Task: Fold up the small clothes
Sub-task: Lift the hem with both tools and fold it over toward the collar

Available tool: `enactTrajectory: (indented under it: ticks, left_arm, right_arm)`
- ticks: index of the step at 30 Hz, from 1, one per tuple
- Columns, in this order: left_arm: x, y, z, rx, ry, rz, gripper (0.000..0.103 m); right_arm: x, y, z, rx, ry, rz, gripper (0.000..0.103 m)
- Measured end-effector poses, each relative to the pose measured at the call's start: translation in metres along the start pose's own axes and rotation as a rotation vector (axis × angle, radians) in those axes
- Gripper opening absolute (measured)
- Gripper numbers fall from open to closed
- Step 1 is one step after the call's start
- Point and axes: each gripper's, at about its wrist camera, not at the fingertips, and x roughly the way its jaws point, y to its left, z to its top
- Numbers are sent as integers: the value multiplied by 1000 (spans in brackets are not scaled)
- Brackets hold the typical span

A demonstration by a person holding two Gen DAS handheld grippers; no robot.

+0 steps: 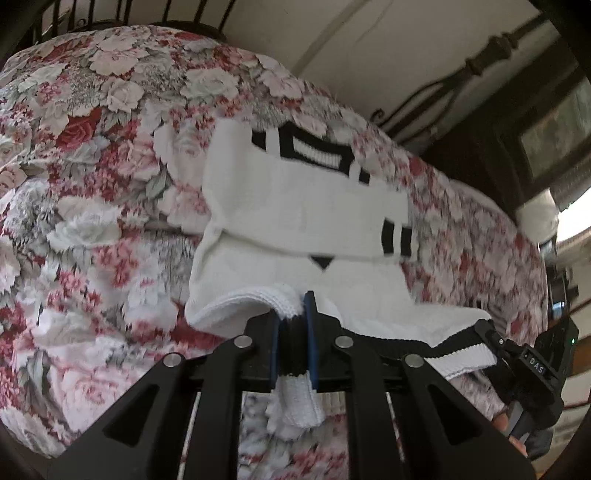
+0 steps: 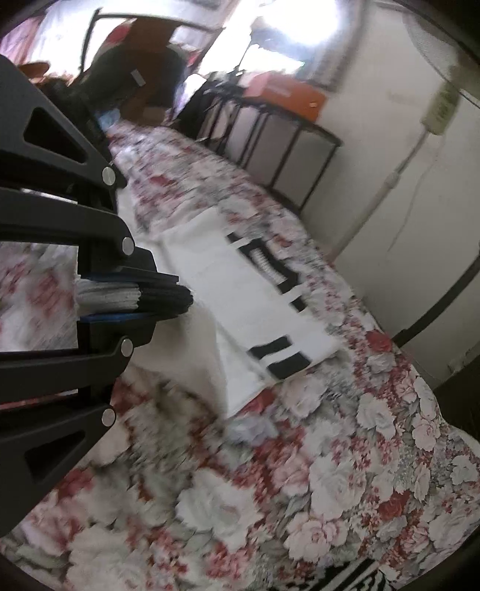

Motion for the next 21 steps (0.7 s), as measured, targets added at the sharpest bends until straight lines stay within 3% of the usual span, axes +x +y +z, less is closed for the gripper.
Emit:
enactTrajectory:
  ticks: [9,21]
  left_arm:
    - [12,-4,51,-85,-47,-38,11]
    - [48,14,105,-214,-52,-34,11]
  right_arm:
    - [35,9,51,132,-52,29,13]
    - [92,4,88,247,-64,30,13]
